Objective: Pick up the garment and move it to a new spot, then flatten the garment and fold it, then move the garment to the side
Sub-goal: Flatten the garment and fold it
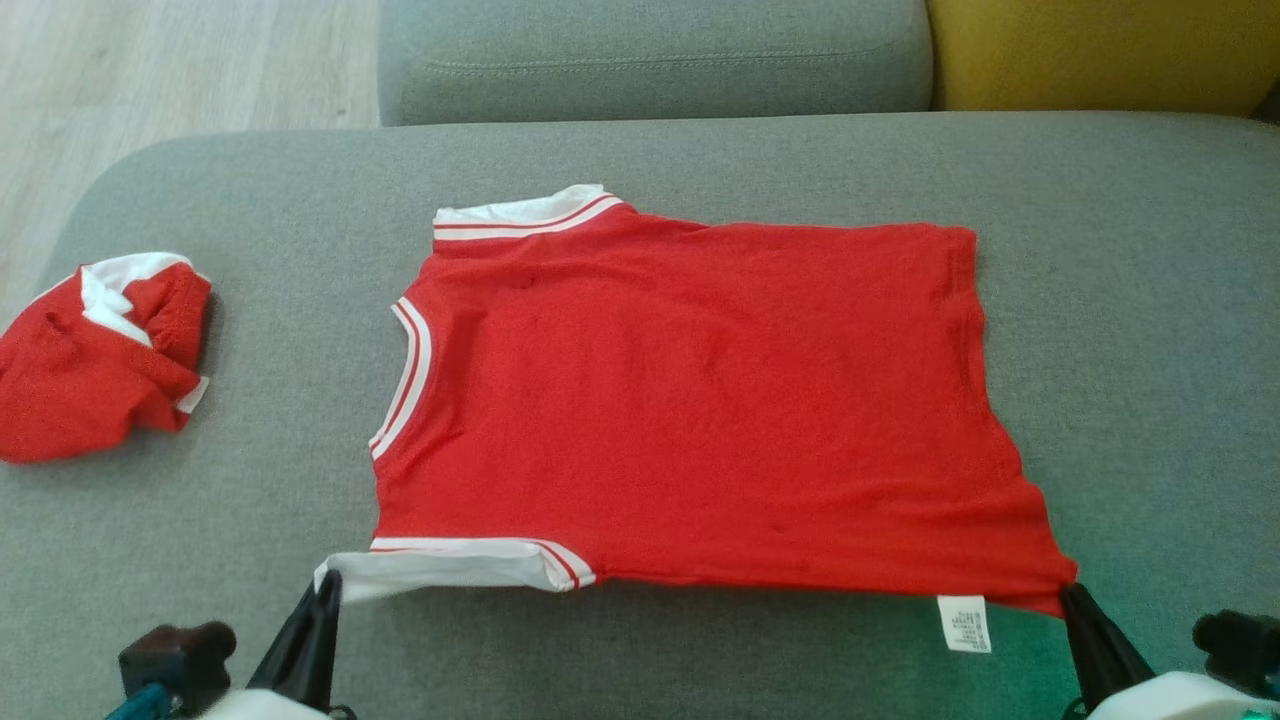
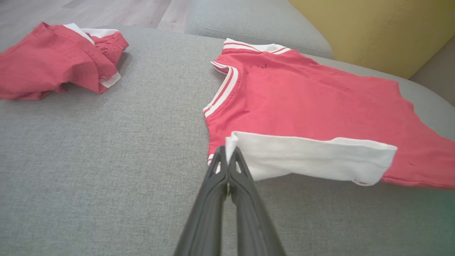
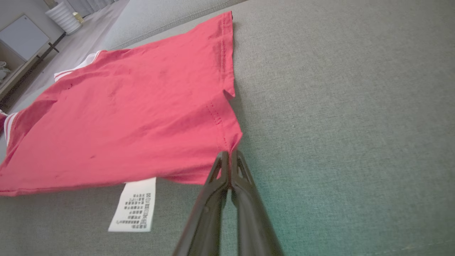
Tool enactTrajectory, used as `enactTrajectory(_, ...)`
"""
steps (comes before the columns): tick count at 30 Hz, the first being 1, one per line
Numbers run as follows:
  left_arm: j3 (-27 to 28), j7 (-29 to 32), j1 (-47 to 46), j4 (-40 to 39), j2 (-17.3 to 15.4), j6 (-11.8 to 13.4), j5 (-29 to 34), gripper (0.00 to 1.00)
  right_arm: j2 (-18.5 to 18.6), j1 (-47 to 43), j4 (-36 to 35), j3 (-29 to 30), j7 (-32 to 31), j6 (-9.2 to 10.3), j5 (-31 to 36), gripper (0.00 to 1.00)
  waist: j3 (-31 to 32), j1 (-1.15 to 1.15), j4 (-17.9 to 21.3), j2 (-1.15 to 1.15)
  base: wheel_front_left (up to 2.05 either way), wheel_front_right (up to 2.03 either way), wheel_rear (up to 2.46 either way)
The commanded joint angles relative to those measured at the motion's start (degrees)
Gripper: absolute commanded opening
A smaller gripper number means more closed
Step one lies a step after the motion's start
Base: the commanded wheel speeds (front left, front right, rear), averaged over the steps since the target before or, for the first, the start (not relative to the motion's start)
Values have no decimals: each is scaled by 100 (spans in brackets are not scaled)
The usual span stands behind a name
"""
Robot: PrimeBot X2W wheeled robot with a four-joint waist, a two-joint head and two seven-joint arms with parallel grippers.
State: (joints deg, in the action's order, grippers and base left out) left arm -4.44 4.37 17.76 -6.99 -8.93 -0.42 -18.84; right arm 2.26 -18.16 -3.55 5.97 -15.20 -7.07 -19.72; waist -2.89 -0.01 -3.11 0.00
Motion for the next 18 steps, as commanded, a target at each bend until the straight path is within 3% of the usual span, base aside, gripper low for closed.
enactTrajectory(1,205,42,-205,-235,-84,35,-74,0,63,247,-188,-59,-11,-42,-96,0,-7,1,6,0,0,0,0)
enactTrajectory(12,177,302,-1083,28,-293,-139,-197,0,63,1136,169,-61,-667,-42,120,0,-239,1,22,0,0,0,0)
enactTrajectory(18,49,363,-1863,540,-369,-344,-303,0,62,1789,442,-39,-972,-42,258,0,-464,1,-2,0,0,0,0)
